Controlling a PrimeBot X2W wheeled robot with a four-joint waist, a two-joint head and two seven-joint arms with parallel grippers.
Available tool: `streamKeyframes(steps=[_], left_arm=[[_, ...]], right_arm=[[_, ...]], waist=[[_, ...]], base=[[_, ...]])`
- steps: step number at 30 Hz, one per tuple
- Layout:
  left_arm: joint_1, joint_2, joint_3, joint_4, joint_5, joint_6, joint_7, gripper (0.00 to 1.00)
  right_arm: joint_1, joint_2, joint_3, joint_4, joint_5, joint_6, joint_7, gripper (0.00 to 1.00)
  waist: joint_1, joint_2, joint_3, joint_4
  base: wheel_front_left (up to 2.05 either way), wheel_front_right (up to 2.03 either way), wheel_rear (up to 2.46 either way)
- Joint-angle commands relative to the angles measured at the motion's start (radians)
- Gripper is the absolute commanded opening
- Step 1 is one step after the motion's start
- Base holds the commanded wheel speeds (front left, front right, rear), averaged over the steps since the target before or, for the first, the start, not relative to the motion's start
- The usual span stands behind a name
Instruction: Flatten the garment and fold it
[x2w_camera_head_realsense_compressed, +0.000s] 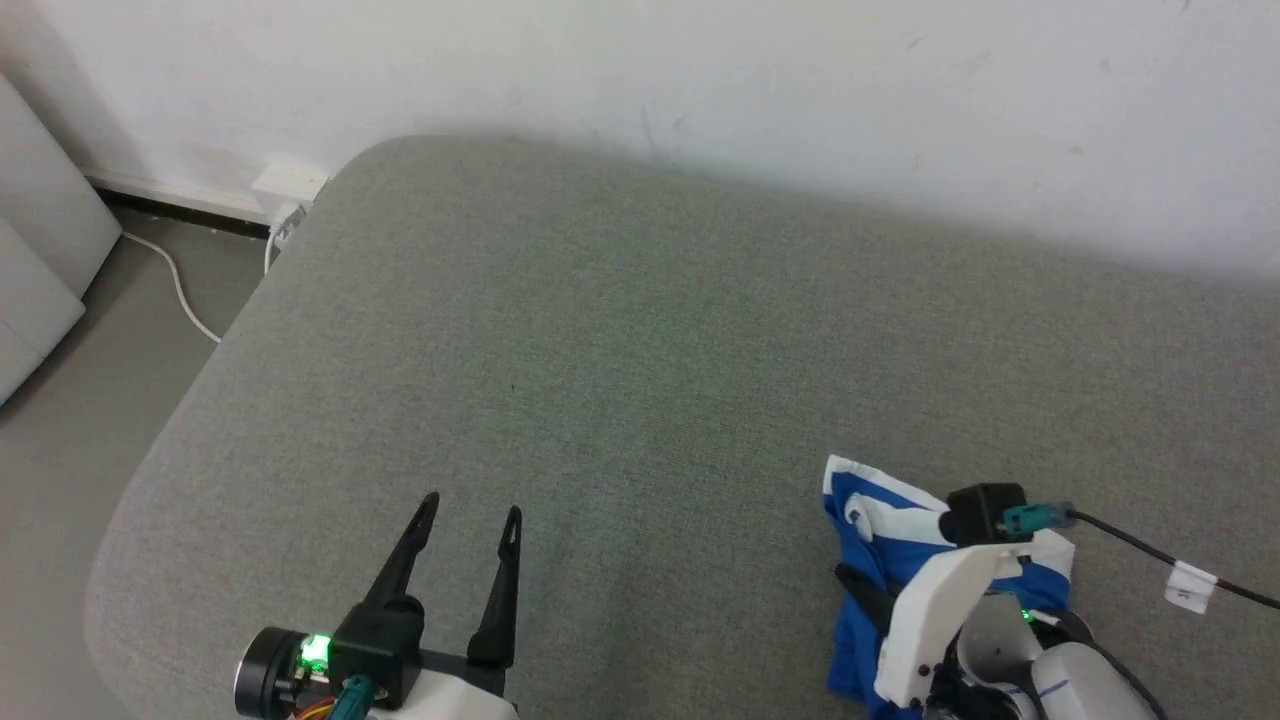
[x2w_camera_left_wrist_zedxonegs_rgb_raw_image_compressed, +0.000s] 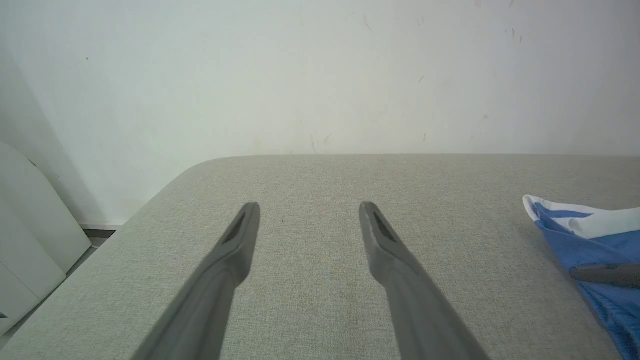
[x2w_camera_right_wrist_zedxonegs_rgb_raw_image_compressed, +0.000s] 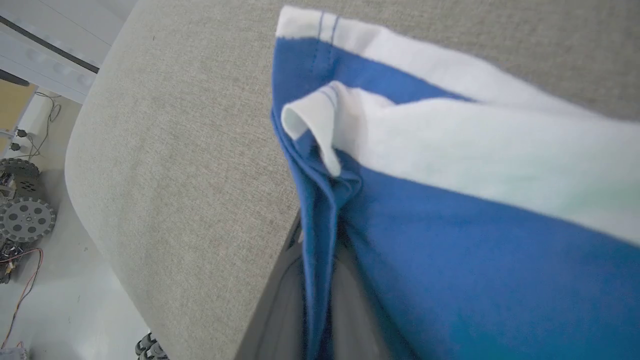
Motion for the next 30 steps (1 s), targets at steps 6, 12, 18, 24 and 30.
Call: streamKeyframes(steps=[6,12,18,24,30], left_arm=[[-0.017,-0.005,0.001,0.019,0.007,-0.009,-0.005,1.00],[-0.008,-0.001,0.006,0.029,0.007,-0.013,-0.005,1.00],[0.003,-0.007,0.027,0.014,-0.013,-0.015,-0.005,1.00],[0.007,-0.017,0.054,-0.006,-0.037,-0.021,-0.005,1.00],[0.009,-0.025,0.074,-0.015,-0.042,-0.029,-0.005,1.00]], right_arm=[[-0.045,0.002,0.074,0.060,0.000,-0.001,-0.041,1.00],[-0.070,-0.049,0.120,0.009,0.004,-0.001,-0.074,1.00],[-0.095,-0.168,0.121,-0.126,-0.057,-0.001,-0.127,1.00],[-0.105,-0.299,0.045,-0.218,-0.241,-0.001,-0.227,1.00],[-0.043,-0.308,-0.098,-0.305,-0.345,-0.001,-0.378,1.00]], waist=[[-0.0001,0.0000,-0.014,-0.020],[-0.0001,0.0000,-0.055,-0.066],[-0.0001,0.0000,-0.089,-0.128],[-0.0001,0.0000,-0.104,-0.191],[-0.0001,0.0000,-0.099,-0.235]], base=[[0.00,0.00,0.00],[0.00,0.00,0.00],[0.00,0.00,0.00],[0.00,0.00,0.00],[0.00,0.00,0.00]])
